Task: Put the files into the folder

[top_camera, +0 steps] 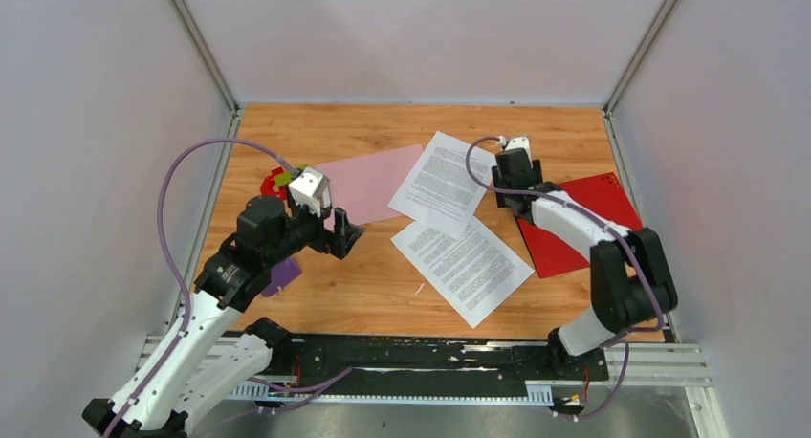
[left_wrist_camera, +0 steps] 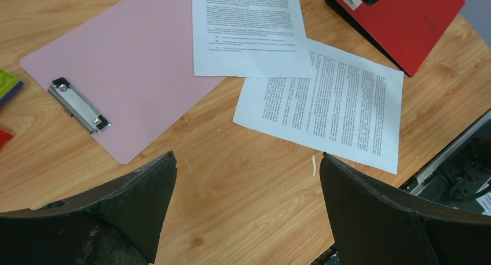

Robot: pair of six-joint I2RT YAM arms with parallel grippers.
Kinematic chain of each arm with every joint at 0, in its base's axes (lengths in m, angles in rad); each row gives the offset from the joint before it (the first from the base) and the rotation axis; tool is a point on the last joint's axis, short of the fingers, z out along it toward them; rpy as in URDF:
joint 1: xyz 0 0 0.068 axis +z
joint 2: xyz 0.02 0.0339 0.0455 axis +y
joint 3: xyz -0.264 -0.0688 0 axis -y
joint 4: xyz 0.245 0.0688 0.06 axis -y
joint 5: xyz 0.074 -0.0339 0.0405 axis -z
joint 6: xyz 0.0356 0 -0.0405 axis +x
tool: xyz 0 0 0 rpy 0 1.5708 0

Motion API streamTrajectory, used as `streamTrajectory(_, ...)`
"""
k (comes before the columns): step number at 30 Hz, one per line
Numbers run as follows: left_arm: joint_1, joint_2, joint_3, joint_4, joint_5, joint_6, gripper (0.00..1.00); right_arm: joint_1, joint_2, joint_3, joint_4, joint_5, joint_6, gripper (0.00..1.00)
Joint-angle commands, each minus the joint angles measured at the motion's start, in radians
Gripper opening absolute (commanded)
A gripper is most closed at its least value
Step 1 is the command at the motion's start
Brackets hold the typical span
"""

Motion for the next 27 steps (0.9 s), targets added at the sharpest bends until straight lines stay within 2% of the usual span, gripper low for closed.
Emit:
streamTrajectory(1, 0.006, -0.01, -0.001, 0.04, 0.032, -0.009, 1.0, 0.003, 0.164, 0.119, 0.035, 0.121, -0.146, 0.57)
streamTrajectory(8, 0.006, -0.007, -0.001, 0.047, 0.047, -0.011, 1.0, 0.017, 0.289, 0.137, 0.081, 0.169, -0.252, 0.54)
streamTrajectory(16, 0.006, -0.001, -0.001, 0.046, 0.054, -0.012, 1.0, 0.062, 0.313, 0.096, 0.131, 0.161, -0.285, 0.53)
streamTrajectory(27, 0.006, 0.0, -0.001, 0.046, 0.05, -0.014, 1.0, 0.075, 0.374, 0.097, 0.135, 0.285, -0.326, 0.46)
